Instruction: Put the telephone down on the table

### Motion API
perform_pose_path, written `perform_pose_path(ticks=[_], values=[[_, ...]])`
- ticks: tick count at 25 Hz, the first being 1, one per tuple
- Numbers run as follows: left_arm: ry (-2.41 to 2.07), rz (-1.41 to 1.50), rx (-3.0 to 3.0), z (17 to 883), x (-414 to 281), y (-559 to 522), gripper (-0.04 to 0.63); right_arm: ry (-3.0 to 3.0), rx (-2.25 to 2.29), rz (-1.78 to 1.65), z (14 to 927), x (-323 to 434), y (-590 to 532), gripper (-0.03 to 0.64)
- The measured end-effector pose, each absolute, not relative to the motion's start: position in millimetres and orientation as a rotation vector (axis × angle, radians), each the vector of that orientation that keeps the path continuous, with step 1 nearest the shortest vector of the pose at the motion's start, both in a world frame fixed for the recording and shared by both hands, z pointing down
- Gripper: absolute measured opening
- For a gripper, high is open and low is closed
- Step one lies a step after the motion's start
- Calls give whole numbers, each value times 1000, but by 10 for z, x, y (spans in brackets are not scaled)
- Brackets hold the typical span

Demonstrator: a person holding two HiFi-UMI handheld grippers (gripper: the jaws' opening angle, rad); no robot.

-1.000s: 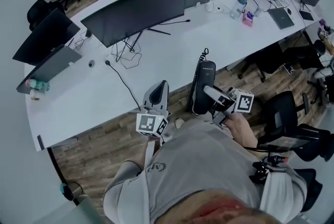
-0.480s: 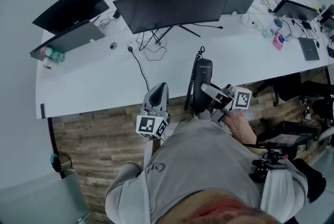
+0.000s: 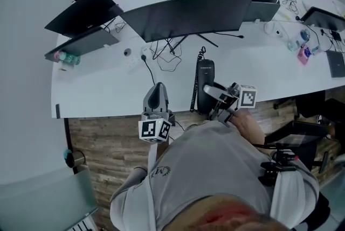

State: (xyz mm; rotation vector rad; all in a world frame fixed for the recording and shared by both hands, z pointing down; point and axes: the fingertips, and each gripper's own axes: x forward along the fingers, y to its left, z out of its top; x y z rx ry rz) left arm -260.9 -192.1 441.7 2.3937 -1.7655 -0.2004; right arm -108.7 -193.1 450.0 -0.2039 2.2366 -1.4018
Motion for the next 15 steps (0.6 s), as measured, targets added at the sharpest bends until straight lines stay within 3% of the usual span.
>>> perform_pose_path(ticks=[15], values=[[-1913,-138,2293,4198,-1944,-2968,11,2282,-61,-1470,4691,-625,-3001,296]])
